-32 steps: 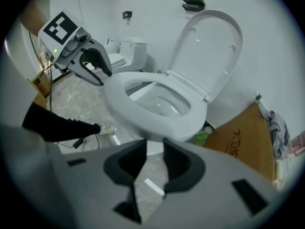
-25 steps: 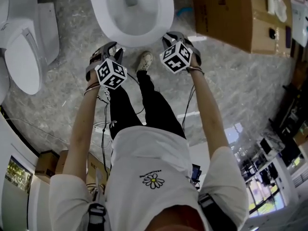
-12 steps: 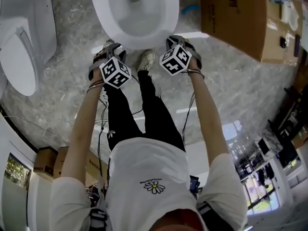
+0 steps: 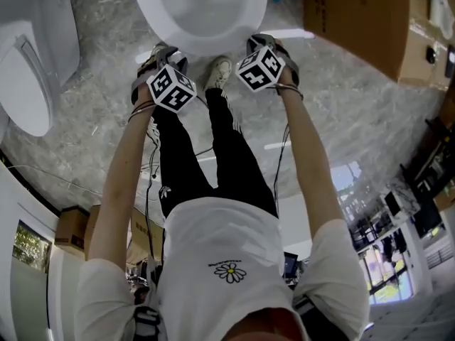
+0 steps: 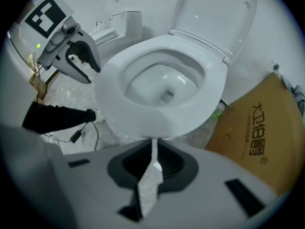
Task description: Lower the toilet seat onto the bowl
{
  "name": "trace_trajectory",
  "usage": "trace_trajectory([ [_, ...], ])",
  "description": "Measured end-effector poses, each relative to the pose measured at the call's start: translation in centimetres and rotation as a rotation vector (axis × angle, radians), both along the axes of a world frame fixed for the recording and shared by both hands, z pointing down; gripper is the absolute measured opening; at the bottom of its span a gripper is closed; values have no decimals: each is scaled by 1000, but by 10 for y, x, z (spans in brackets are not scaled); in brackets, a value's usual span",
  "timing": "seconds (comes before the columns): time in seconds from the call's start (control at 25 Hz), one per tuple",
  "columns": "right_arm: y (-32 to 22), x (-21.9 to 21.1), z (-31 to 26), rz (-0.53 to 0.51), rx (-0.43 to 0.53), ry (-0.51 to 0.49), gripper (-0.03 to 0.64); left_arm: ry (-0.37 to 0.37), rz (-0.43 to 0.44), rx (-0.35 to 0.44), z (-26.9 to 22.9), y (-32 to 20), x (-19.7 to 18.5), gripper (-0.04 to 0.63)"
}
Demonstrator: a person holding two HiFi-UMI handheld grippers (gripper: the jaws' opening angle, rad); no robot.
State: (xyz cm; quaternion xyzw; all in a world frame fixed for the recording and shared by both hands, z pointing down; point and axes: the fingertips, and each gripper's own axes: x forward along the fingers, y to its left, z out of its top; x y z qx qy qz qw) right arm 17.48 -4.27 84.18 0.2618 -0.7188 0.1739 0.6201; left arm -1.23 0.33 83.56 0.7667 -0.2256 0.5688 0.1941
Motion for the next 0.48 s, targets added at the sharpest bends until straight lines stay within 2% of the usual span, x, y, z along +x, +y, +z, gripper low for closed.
trace_trajectory([
  [0.32, 2, 0, 7, 64, -22, 4, 55, 23, -91, -2, 0, -3, 0, 156],
  [0.48, 4, 16, 2, 204, -16, 43, 52, 20, -155, -61, -1, -3, 3, 158],
])
